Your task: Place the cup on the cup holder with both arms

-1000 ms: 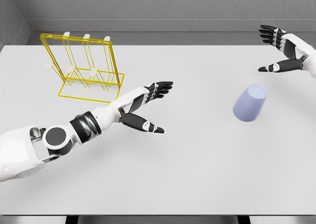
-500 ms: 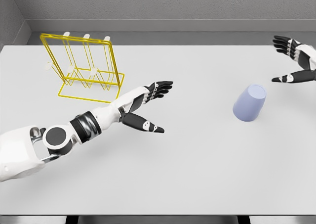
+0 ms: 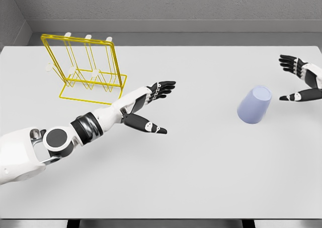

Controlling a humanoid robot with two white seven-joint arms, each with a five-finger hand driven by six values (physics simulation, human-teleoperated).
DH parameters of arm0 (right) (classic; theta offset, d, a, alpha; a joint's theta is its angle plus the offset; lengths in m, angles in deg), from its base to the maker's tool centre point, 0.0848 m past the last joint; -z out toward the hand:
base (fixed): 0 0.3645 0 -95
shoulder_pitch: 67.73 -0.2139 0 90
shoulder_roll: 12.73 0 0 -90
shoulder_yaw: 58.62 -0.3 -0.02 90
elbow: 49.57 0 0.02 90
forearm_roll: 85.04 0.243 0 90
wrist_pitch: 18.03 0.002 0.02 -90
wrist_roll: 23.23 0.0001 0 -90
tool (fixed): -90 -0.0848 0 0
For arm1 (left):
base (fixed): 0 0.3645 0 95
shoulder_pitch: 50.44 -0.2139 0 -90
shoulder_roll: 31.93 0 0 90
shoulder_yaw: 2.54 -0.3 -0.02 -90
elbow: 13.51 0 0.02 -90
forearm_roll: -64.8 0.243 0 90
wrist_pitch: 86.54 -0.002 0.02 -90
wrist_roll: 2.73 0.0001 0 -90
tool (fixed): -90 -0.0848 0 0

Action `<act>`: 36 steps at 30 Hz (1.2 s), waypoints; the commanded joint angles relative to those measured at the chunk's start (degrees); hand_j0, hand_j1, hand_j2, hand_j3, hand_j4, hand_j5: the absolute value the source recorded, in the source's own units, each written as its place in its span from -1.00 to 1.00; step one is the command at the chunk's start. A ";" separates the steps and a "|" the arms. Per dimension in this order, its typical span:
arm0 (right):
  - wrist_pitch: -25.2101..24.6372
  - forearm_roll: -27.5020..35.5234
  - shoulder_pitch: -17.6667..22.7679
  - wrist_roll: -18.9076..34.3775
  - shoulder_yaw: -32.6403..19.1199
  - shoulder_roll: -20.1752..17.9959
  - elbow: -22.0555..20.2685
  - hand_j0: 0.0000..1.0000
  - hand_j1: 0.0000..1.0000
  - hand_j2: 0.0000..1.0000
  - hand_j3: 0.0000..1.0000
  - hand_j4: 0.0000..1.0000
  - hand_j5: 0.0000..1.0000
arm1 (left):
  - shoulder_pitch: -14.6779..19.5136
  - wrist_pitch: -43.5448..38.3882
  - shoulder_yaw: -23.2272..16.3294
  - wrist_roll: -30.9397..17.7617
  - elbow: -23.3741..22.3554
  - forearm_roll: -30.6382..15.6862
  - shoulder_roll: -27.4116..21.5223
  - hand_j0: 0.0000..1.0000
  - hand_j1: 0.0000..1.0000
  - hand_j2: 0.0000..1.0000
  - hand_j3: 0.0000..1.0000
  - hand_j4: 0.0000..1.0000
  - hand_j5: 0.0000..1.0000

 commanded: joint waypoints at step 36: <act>-0.09 3.40 11.78 -0.01 -4.70 -3.19 -11.95 1.00 1.00 1.00 1.00 1.00 1.00 | -0.70 -0.35 0.86 -0.08 0.02 -0.03 0.02 1.00 1.00 1.00 1.00 1.00 1.00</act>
